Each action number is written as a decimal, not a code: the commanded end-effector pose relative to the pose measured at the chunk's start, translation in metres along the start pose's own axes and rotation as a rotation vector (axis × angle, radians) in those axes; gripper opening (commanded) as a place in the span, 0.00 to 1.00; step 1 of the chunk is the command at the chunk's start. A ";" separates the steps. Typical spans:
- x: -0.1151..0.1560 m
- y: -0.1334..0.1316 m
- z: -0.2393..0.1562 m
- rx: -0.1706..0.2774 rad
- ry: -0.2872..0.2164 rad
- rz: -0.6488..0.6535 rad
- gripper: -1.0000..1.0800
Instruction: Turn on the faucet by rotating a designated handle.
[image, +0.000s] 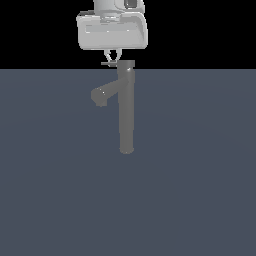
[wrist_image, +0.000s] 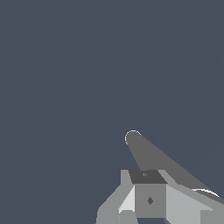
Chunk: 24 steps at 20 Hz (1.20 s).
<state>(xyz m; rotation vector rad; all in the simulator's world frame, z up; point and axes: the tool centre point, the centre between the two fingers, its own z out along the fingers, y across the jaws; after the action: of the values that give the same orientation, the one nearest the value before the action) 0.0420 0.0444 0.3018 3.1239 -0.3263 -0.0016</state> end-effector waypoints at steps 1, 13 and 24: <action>0.002 -0.001 0.002 0.001 0.001 0.002 0.00; -0.025 -0.008 0.002 0.001 0.001 0.002 0.00; -0.045 -0.003 0.002 0.002 0.008 0.010 0.00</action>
<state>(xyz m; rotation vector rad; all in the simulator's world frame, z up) 0.0068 0.0581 0.3002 3.1253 -0.3409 0.0236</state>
